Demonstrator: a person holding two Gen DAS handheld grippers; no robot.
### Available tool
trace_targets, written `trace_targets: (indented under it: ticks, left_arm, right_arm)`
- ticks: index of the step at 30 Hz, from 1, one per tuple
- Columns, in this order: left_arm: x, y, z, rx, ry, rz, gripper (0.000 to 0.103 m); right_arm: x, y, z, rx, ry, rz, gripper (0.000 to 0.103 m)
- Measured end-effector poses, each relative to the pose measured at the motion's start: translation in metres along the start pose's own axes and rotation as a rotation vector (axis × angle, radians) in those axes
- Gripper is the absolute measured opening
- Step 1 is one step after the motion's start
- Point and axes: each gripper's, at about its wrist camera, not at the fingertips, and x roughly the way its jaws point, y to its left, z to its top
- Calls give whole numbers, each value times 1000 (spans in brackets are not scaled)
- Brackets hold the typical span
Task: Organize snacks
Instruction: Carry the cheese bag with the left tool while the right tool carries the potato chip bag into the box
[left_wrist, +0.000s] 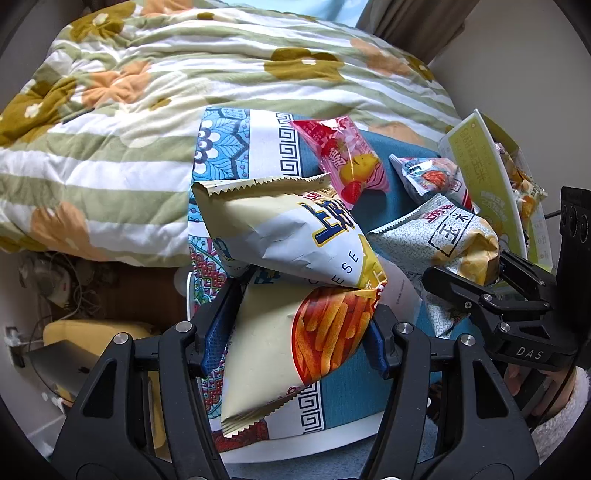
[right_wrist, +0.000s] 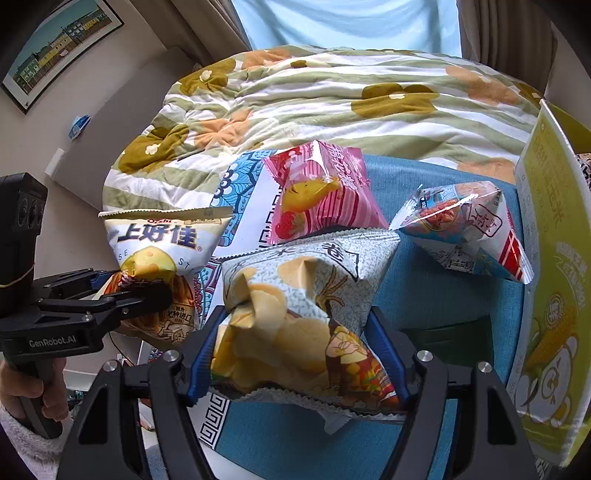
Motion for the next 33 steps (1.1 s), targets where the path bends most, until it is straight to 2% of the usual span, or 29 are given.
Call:
trace_targets:
  ticks: [9, 16, 23, 33]
  left_arm:
    - [-53, -28, 9, 92, -93, -34, 57]
    - [-79, -98, 25, 188, -176, -78, 57]
    - [-72, -203, 35, 230, -215, -139, 57]
    - [-1, -357, 29, 254, -113, -219, 57]
  right_arm:
    - [-70, 16, -10, 65, -161, -24, 70]
    - [-138, -13, -17, 132, -305, -71, 70]
    - [-201, -80, -32, 176, -390, -131, 70]
    - [-256, -198, -58, 225, -393, -171, 70]
